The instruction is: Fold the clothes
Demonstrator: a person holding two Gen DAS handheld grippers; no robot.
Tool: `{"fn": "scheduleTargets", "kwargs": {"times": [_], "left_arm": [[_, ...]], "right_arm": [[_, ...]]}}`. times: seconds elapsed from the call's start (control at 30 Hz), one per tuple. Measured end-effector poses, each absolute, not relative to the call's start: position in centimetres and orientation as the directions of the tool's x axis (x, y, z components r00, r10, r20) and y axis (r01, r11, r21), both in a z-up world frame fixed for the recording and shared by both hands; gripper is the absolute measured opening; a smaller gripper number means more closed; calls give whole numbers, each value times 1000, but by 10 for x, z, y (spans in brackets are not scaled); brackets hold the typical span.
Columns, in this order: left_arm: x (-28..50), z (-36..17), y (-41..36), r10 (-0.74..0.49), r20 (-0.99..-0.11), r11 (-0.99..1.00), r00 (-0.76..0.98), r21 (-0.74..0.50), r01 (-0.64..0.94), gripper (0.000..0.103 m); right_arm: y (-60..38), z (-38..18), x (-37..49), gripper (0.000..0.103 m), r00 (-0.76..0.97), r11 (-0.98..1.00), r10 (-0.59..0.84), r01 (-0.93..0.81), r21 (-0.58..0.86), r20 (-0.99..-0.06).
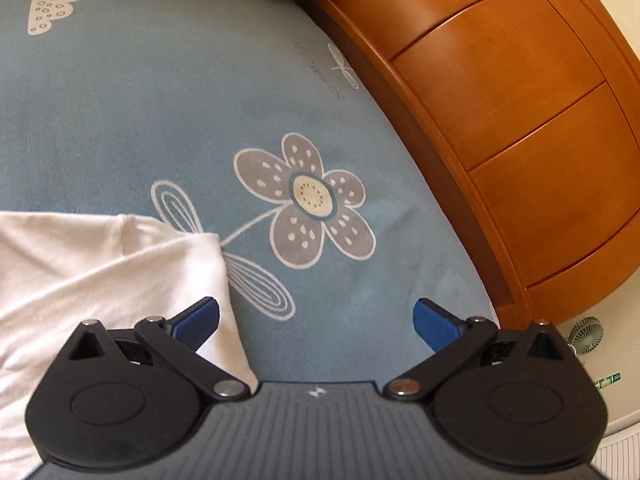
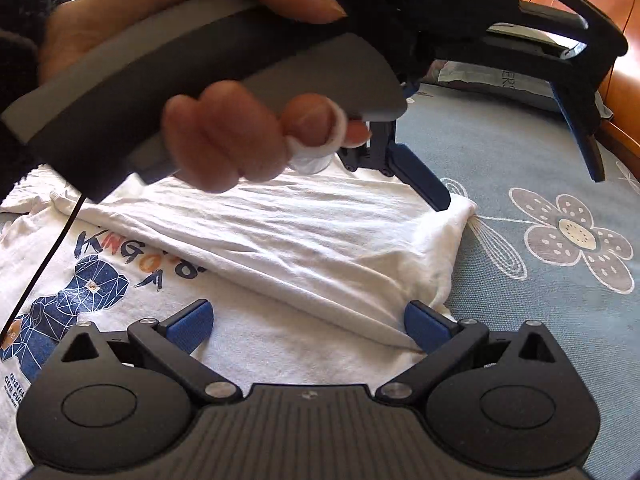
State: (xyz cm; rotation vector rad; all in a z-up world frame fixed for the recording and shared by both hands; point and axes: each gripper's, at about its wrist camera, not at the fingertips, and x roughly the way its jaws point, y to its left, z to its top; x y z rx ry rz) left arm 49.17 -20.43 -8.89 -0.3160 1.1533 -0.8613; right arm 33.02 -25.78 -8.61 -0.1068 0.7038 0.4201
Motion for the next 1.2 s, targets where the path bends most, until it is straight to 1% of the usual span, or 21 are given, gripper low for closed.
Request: {"fn": "scheduleTargets", "kwargs": {"times": [0.1, 0.2, 0.23, 0.33, 0.43, 0.57, 0.67, 0.73, 0.87, 1.03, 1.17, 1.2], "left_arm": [[501, -104, -217, -723, -674, 665, 151, -622, 413, 102], [507, -94, -214, -717, -675, 679, 173, -622, 389, 102], [505, -87, -209, -708, -682, 690, 182, -614, 383, 102], [485, -47, -181, -670, -704, 723, 238, -543, 427, 102], [457, -3, -137, -629, -719, 759, 295, -487, 431, 102], [410, 41, -75, -547, -752, 826, 368, -411, 387, 102], [368, 53, -36, -514, -762, 852, 394, -402, 335, 102], [343, 48, -17, -506, -767, 860, 396, -410, 304, 102], [292, 16, 14, -476, -784, 878, 399, -401, 260, 102], [243, -38, 19, -416, -800, 908, 433, -341, 242, 102], [218, -65, 21, -420, -786, 907, 454, -346, 239, 102], [215, -71, 22, -420, -787, 907, 452, -352, 229, 102]], "right_arm": [[-257, -85, 330, 103, 683, 912, 336, -409, 42, -649], [-256, -84, 330, 103, 683, 912, 334, -409, 39, -650], [-256, -83, 330, 103, 682, 912, 335, -409, 40, -650], [-256, -79, 330, 103, 680, 911, 341, -409, 51, -649], [-260, -71, 328, 103, 676, 907, 379, -406, 109, -632], [-259, -61, 313, 103, 665, 887, 436, -431, 166, -607], [-256, -45, 297, 103, 669, 871, 466, -462, 166, -579], [-254, -31, 281, 103, 676, 867, 476, -468, 171, -562], [-256, -27, 235, 103, 645, 858, 504, -449, 248, -574], [-245, -52, 180, 103, 580, 870, 451, -457, 187, -679], [-232, -72, 161, 103, 549, 872, 405, -472, 128, -731], [-230, -75, 158, 103, 556, 874, 396, -473, 113, -731]]}}
